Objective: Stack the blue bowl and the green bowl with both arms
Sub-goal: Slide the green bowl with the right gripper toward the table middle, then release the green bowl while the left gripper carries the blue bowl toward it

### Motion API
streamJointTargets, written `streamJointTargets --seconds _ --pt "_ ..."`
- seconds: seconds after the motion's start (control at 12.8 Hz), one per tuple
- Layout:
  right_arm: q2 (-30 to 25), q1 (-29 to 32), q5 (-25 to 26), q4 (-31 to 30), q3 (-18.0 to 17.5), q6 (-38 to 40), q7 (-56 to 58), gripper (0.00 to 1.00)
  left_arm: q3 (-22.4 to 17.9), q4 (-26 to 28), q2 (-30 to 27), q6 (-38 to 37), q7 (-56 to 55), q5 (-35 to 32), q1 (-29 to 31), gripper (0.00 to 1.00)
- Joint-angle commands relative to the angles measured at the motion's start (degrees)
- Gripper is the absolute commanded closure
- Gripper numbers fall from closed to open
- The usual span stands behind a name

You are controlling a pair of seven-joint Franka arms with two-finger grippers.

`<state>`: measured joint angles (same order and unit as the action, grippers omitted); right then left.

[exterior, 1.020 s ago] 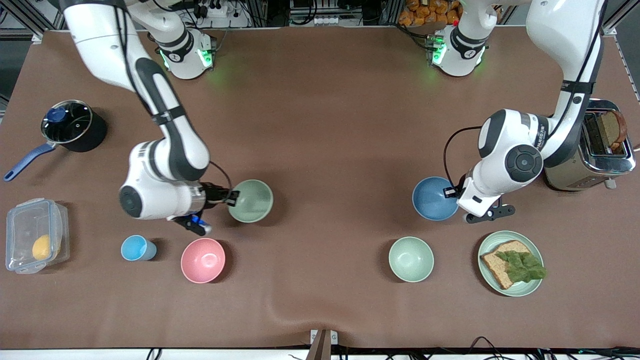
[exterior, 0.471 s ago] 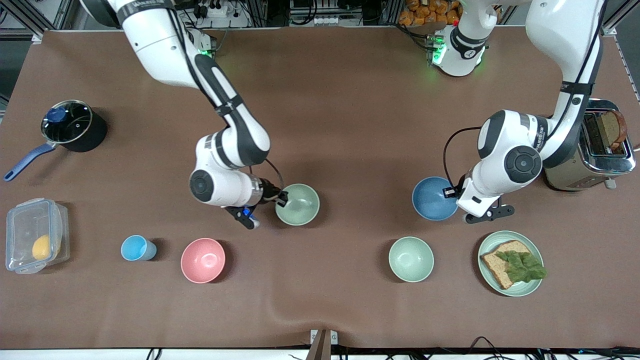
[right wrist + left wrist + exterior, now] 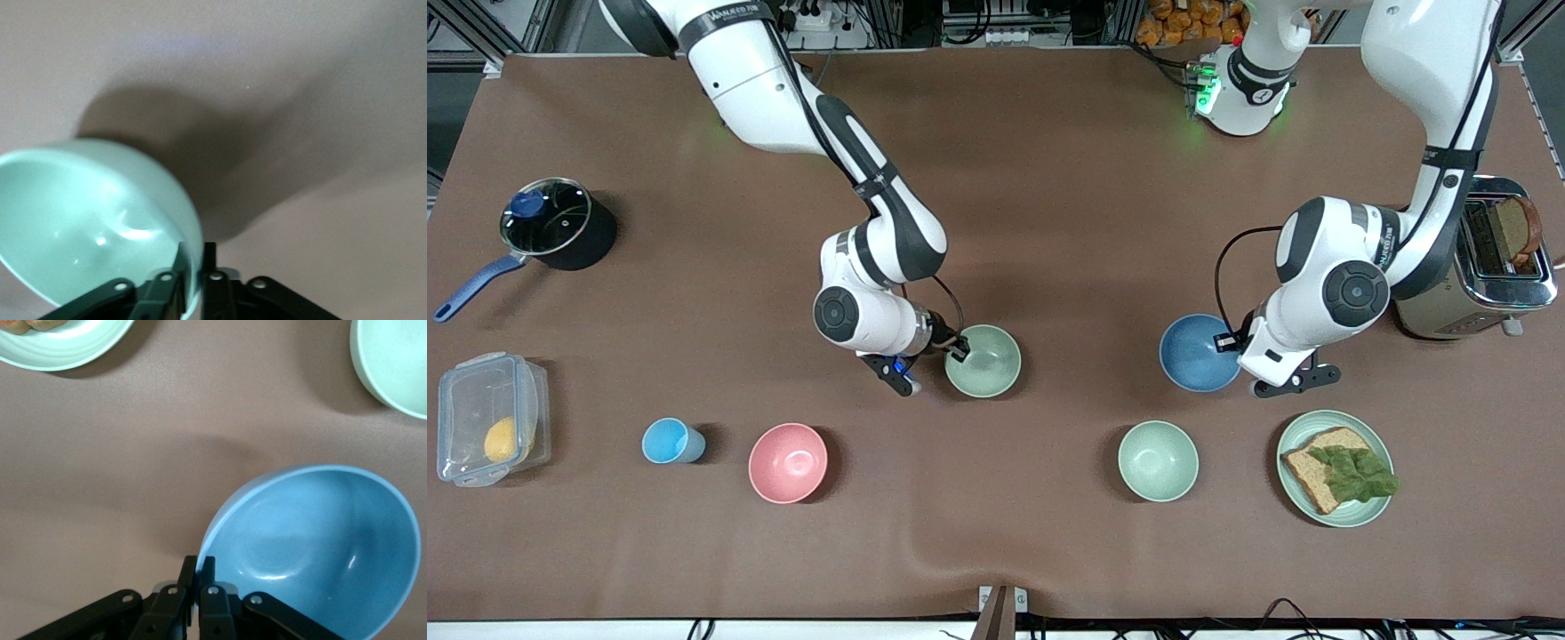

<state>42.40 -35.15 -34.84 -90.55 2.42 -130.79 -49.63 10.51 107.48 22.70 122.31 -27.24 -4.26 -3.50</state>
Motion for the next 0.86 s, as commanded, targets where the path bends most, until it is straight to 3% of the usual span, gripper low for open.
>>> streamJointTargets --seconds 0.0,0.31,0.55,0.78 --pt "-0.29 -0.45 -0.23 1.25 0.65 0.36 -0.82 0.0 0.12 -0.87 0.24 -1.11 -0.89 -1.28 -0.1 1.0" --pt "-3.72 1.74 -0.66 1.6 1.35 4.3 -0.99 0.0 0.12 -0.95 0.24 -1.11 -0.89 -1.28 -0.1 1.0" --pt "-2.94 4.03 -0.06 6.59 1.71 5.9 -16.57 0.0 0.12 -1.13 0.24 -1.11 -1.06 -1.28 -0.36 1.0" --pt "-0.92 6.49 -0.05 7.32 2.23 5.29 -19.45 0.0 0.12 -1.48 0.24 -1.11 -1.59 -1.28 -1.33 1.0"
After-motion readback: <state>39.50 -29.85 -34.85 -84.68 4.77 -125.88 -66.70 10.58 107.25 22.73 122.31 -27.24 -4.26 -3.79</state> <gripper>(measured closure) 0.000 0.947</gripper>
